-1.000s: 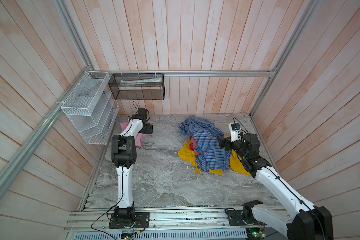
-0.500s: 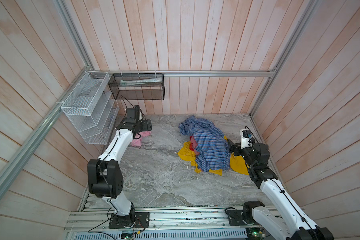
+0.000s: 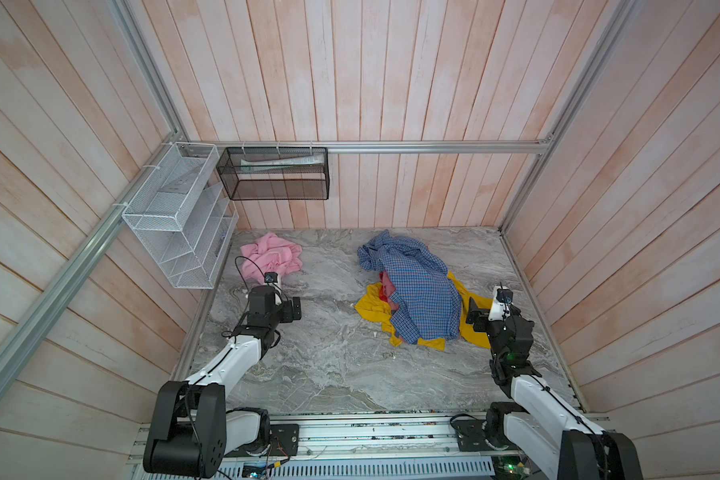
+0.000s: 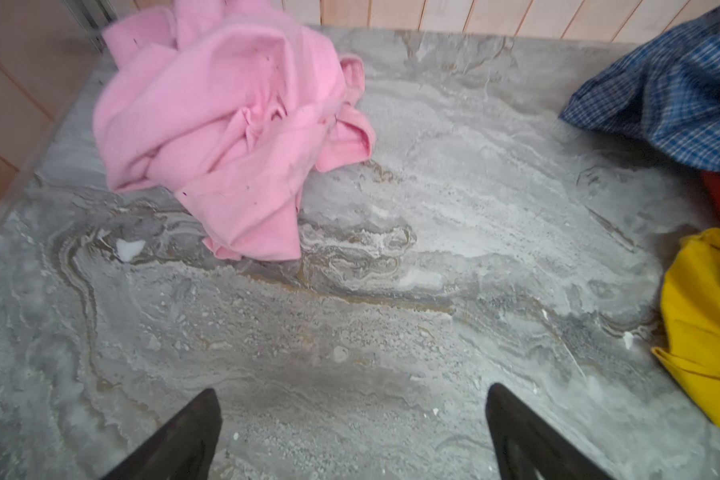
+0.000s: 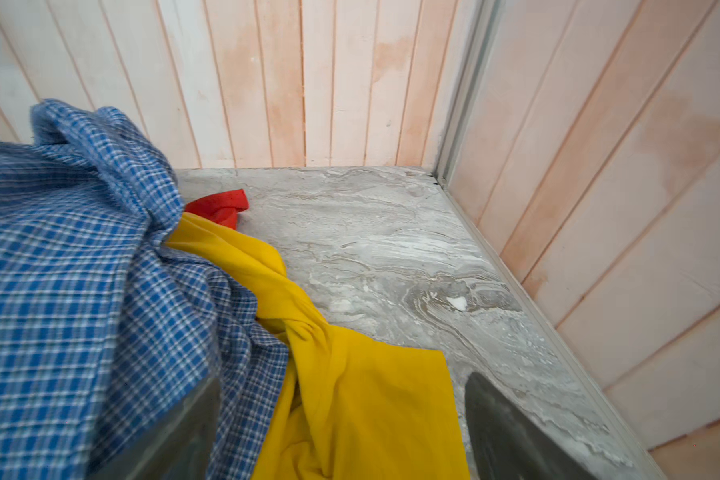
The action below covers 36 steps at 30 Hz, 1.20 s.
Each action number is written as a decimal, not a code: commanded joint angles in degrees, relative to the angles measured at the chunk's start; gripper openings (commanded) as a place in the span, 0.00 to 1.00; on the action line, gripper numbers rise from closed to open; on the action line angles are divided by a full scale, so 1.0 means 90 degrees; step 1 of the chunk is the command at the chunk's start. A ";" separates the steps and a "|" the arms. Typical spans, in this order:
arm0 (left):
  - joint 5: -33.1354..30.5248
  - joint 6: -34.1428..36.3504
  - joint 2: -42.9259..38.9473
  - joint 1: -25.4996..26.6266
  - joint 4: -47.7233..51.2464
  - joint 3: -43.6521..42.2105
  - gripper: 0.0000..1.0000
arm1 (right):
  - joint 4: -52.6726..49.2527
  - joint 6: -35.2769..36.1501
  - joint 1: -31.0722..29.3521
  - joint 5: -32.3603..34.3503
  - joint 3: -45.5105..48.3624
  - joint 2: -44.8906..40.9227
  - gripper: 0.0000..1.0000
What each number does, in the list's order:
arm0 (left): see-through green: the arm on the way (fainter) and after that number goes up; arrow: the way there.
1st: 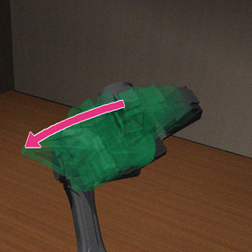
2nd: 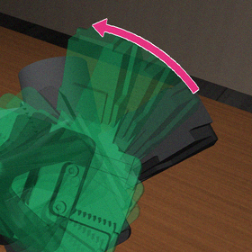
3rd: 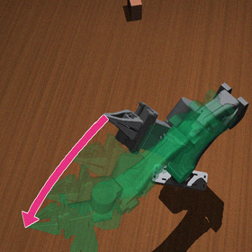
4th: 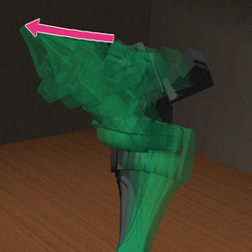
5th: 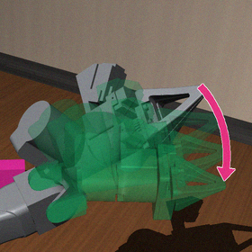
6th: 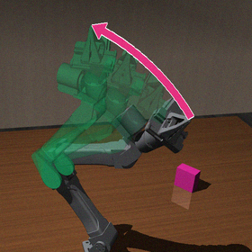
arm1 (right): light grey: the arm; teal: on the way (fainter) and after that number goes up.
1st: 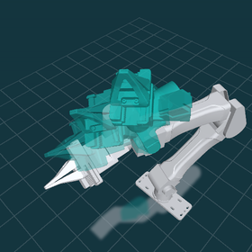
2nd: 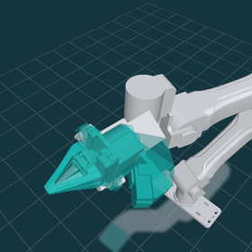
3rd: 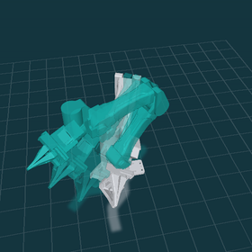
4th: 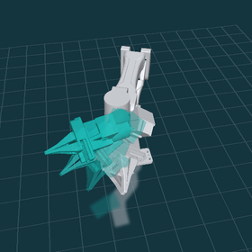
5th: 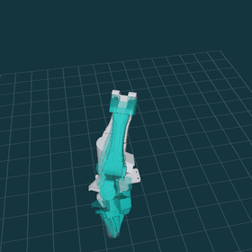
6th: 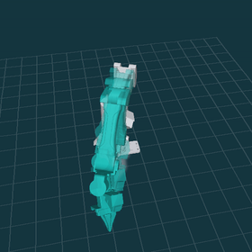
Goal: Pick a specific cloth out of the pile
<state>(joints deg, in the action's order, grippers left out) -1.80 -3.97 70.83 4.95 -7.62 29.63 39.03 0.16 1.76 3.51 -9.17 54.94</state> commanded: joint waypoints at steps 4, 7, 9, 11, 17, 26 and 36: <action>-0.0651 0.0421 -0.0092 -0.0064 -0.2041 -0.0612 1.00 | 0.2150 -0.0426 0.0161 0.0411 0.0419 0.0790 0.91; -0.0591 0.0290 0.0080 -0.0187 -0.2868 -0.0912 1.00 | 0.2922 -0.0573 0.0195 0.0376 0.0378 0.1610 0.91; -0.0670 0.0092 0.0352 -0.0237 -0.3292 -0.0947 1.00 | 0.3292 -0.0628 0.0190 0.0308 0.0204 0.2103 0.91; -0.0763 -0.0011 0.0635 -0.0270 -0.3878 -0.1029 1.00 | 0.3296 -0.0493 0.0185 0.0226 -0.0038 0.2469 0.91; -0.0805 0.0331 0.1173 -0.0329 -0.4639 -0.0976 1.00 | 0.4597 -0.0511 0.0173 0.0211 0.0027 0.3702 0.91; -0.0572 0.0288 0.1896 -0.0457 -0.6152 -0.1478 1.00 | 0.3271 -0.0246 0.0127 -0.0243 -0.0541 0.3547 0.96; -0.0581 0.0299 0.1947 -0.0472 -0.6334 -0.1514 1.00 | 0.3253 -0.0227 0.0071 -0.0161 -0.0551 0.3544 0.97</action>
<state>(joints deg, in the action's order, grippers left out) -7.68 -1.72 88.53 0.95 -62.92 15.81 68.90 -2.52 2.72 2.46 -13.56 87.35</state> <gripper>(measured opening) 0.999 0.969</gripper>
